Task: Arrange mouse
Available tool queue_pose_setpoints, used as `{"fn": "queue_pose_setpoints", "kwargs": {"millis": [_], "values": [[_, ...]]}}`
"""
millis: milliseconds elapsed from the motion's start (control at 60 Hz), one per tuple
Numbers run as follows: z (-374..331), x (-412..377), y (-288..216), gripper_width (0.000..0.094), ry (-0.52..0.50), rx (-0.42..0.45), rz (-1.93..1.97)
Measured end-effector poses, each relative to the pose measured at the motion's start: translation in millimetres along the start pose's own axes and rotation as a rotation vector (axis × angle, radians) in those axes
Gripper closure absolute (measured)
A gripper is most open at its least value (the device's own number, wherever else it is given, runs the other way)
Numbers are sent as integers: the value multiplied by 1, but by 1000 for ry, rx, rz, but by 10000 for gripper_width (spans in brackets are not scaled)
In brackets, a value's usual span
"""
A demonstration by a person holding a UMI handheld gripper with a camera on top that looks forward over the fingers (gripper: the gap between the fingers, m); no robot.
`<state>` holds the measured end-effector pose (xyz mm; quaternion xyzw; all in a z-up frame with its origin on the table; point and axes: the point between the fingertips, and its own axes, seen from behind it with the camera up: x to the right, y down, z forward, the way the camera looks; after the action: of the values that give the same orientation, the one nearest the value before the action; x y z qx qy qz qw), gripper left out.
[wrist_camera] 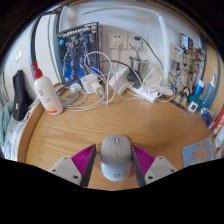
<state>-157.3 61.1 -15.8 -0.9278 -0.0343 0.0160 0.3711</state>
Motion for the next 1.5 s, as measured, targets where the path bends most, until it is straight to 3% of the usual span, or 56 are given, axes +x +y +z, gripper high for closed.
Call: {"fn": "queue_pose_setpoints", "kwargs": {"millis": [33,67,167,333,617,733,933,1083,1267,1500], "values": [[0,1,0,291,7,2,8],[1,2,-1,418,19,5,16],[0,0,0,444,24,9,-1],[1,-3,0,594,29,12,-23],[-5,-8,-4,595,-122,-13,-108],[-54,9,-43,596,-174,73,-133],[-163,117,-128,597,-120,283,-123],[-201,222,-143,597,-11,338,-100],[-169,315,-79,599,76,237,-44],[-106,339,39,598,79,22,-27]]}}
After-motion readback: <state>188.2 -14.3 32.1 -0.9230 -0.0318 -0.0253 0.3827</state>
